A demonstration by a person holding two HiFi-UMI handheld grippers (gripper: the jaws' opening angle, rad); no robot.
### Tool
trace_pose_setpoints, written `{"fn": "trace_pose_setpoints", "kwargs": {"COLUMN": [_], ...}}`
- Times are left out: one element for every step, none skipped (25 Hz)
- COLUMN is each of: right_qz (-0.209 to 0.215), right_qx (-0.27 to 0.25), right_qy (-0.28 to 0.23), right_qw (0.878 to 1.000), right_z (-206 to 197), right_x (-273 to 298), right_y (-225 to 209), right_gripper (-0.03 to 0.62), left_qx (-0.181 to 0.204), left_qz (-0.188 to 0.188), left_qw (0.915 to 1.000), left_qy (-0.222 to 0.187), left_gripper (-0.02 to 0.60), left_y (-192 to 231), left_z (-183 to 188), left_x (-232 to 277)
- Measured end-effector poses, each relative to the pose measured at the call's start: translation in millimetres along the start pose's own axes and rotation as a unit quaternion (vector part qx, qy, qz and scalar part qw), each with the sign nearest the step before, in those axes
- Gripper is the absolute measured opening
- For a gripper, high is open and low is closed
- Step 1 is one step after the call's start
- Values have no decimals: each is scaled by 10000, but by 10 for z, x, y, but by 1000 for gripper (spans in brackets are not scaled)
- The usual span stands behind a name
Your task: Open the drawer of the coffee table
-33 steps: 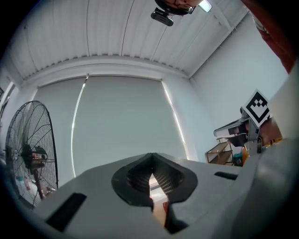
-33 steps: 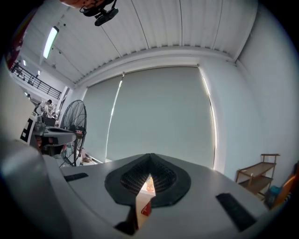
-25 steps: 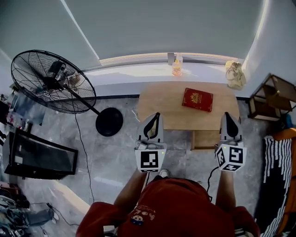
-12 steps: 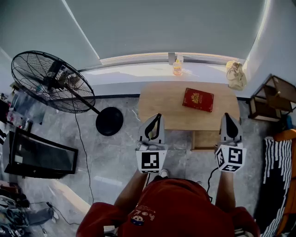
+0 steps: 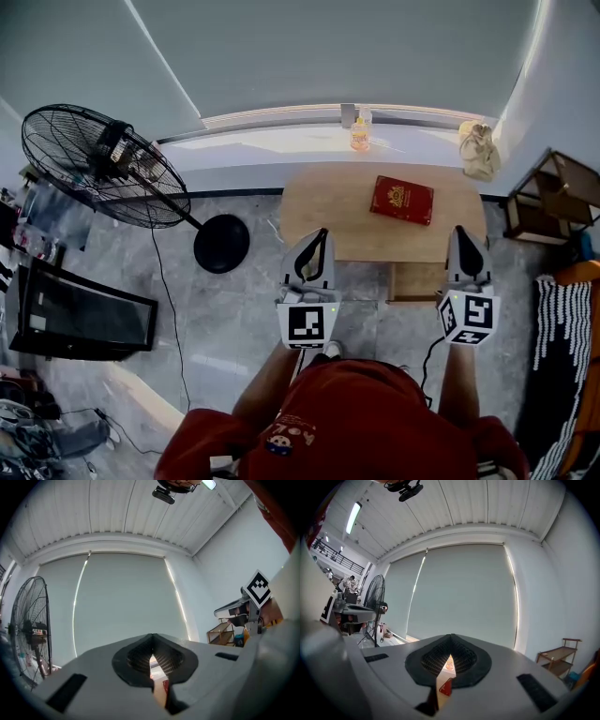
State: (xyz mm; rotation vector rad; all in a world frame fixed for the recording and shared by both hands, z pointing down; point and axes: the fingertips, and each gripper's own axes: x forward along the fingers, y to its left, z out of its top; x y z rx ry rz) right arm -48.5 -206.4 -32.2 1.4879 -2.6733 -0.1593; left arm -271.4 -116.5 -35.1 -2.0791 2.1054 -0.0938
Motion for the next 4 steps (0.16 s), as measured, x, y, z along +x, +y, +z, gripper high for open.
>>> {"fn": "trace_pose_setpoints", "kwargs": {"right_qz": [0,0,-1,-2], "right_qx": [3,0,-6,-13], "right_qy": [2,2,2,1], "right_qw": [10000,10000,10000,10000], "right_z": [-1,0,0,2], "right_x": [3,4,4,4], "right_y": [3,6,8,9], "right_gripper": [-3,-3,-3,-3], "left_qx": [0,-5,-14,-23], "left_qz": [-1,-1,1,4], "left_qw": [10000,10000,10000,10000], "left_qy": [8,15,21,26], "left_gripper": [8,8,8,8], "left_y": [4,7,9,10], "left_z": [-5,-10,-14,-19], "left_x": [-2,-5,-8,-11]}}
